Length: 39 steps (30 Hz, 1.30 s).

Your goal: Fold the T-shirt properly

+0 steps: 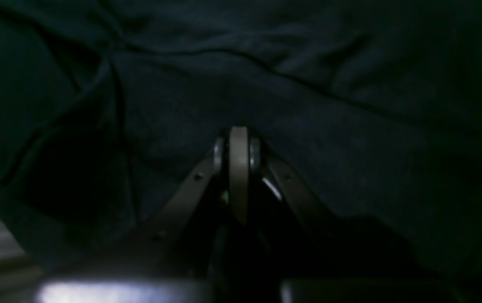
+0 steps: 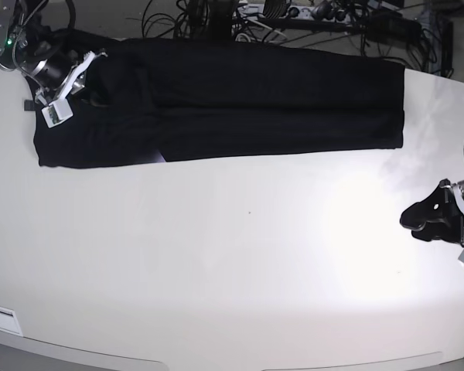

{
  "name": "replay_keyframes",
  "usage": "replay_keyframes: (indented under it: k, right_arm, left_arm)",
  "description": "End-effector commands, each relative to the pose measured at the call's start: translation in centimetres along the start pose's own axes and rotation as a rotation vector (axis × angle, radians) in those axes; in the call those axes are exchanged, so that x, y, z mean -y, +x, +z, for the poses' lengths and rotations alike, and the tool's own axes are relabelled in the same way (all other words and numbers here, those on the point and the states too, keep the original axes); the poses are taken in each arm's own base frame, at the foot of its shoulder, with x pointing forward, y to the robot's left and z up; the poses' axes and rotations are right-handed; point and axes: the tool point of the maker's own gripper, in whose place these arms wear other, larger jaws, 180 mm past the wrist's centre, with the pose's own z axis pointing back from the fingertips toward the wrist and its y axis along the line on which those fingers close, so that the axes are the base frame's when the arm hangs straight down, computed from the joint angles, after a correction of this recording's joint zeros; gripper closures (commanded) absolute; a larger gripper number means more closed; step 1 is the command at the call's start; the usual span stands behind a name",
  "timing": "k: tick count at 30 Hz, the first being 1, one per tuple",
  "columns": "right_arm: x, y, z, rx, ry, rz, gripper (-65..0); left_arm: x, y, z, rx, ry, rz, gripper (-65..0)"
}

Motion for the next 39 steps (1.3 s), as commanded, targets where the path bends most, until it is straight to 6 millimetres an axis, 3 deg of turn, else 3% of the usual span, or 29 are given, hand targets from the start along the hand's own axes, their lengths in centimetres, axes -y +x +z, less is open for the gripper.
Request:
replay_keyframes:
  k: [1, 6, 8, 14, 18, 22, 26, 30, 33, 36, 39]
  right_arm:
    - [1.8, -1.1, 0.0, -0.073, -0.056, 0.006, 0.0]
    - [4.4, -0.2, -1.1, -0.088, -0.121, 0.017, 0.0]
    - [6.3, 0.0, -0.9, -0.097, -0.225, -0.030, 0.0]
    - [12.4, -2.2, 2.1, -0.143, -0.652, -0.255, 0.0]
    - [12.7, -3.8, 2.5, -0.162, -0.767, -0.331, 0.0]
    - [11.2, -4.1, 1.3, -0.150, -0.768, -0.384, 0.0]
    - [11.0, -0.4, 1.9, -0.064, -0.797, -0.319, -0.3]
    - [10.7, 5.5, 4.4, 0.091, -0.840, -0.230, -18.9]
    - [9.5, 9.1, 6.1, 0.178, -0.846, -0.133, -22.6]
    - [8.4, 10.5, 6.5, 0.196, -0.817, -0.069, -22.5]
    - [7.8, 10.4, 6.0, 0.182, -0.781, -0.041, -22.6]
  left_arm:
    - [-0.1, 1.7, 1.1, 0.043, 0.014, -0.029, -30.3]
    - [-0.1, 1.7, 1.1, 0.043, 0.014, -0.029, -30.3]
    - [-0.1, 1.7, 1.1, 0.044, 0.014, -0.029, -30.3]
    - [-0.1, 1.6, 1.1, 0.042, 0.013, -0.027, -30.3]
    - [-0.1, 1.6, 1.1, 0.041, 0.013, -0.026, -30.3]
    - [0.0, 1.0, 0.8, 0.032, 0.005, -0.015, -30.3]
    - [-0.5, -0.8, 0.0, -0.015, 0.038, 0.036, -30.3]
    - [-0.5, -2.5, -0.9, -0.046, 0.046, 0.080, -30.3]
    - [-0.3, -2.8, -1.3, -0.011, 0.037, 0.118, -30.3]
    - [-0.5, -2.7, -1.1, 0.067, 0.043, 0.181, -30.3]
    - [-0.7, -4.3, -0.6, 0.122, 0.059, 0.256, -30.3]
